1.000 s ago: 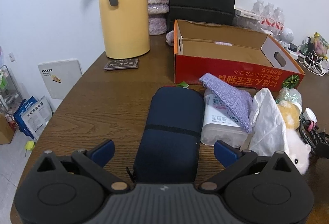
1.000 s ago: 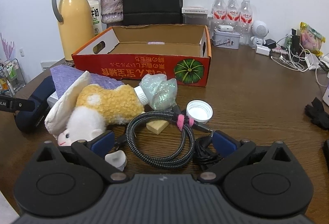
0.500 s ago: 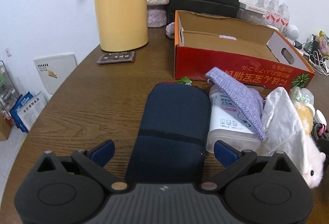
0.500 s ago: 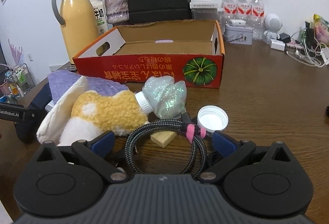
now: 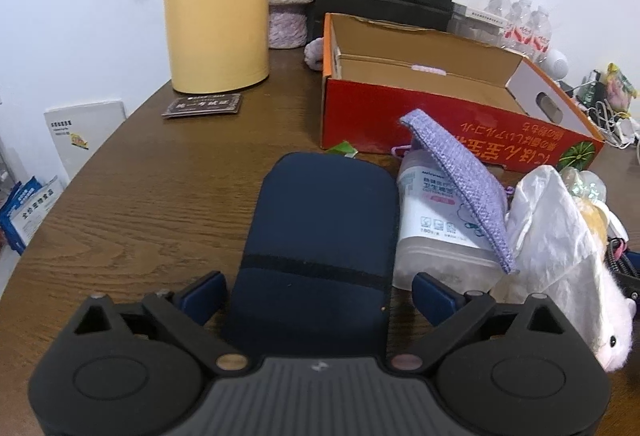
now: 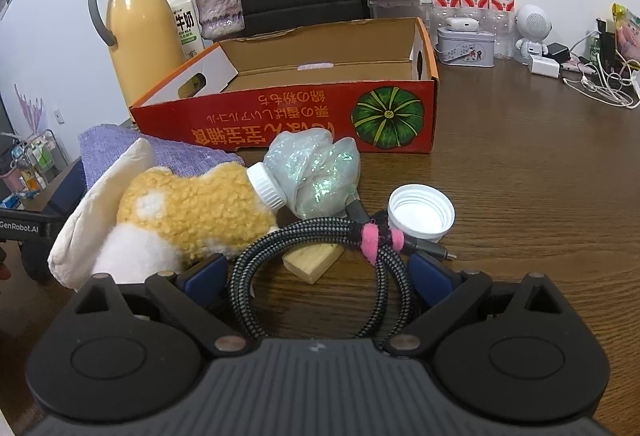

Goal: Organize objects
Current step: 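Grasp the navy pouch with the left gripper while the right gripper grasps the black cable, then lower the pouch into the box with the left gripper while the right gripper drops the cable in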

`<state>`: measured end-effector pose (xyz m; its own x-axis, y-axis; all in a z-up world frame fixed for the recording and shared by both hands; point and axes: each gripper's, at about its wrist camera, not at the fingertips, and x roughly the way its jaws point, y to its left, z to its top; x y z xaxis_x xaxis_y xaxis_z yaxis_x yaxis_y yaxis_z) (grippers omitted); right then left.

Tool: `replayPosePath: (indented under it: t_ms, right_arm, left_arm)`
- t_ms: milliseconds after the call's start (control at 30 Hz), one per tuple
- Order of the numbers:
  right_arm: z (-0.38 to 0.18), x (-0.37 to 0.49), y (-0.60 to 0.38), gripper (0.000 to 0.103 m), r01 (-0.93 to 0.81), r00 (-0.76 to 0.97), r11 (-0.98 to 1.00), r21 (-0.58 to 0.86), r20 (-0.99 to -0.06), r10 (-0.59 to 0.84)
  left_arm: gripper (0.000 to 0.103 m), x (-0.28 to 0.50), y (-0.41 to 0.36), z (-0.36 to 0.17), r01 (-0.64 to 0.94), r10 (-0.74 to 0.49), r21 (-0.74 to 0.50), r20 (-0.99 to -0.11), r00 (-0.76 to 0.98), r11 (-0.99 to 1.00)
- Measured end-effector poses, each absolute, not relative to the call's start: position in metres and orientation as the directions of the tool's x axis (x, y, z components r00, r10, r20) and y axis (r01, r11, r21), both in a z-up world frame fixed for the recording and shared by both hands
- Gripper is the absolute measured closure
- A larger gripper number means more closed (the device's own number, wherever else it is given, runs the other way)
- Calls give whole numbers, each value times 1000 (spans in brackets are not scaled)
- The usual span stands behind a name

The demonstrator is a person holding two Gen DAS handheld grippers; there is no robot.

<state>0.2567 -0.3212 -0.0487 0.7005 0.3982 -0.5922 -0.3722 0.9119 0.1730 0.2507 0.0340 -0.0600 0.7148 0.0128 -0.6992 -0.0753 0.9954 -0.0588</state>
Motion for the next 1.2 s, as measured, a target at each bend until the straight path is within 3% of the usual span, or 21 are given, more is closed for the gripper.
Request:
replayPosePath:
  t_ms: [200, 367, 667, 1200]
  right_arm:
    - [-48, 257, -324, 12, -357, 707, 918, 175, -591, 388]
    - [-47, 253, -322, 14, -351, 716, 922, 164, -588, 377]
    - [-43, 242, -324, 14, -346, 735, 927, 145, -573, 363]
    - [-1, 215, -323, 14, -367, 803, 926, 87, -473, 362]
  left_arm:
    - [31, 247, 32, -58, -73, 26, -41, -682, 731, 996]
    - [39, 243, 36, -56, -82, 13, -71, -675, 737, 994]
    - [41, 232, 40, -49, -103, 24, -81, -663, 748, 991]
    - [41, 207, 22, 11, -63, 11, -75, -554, 832, 995]
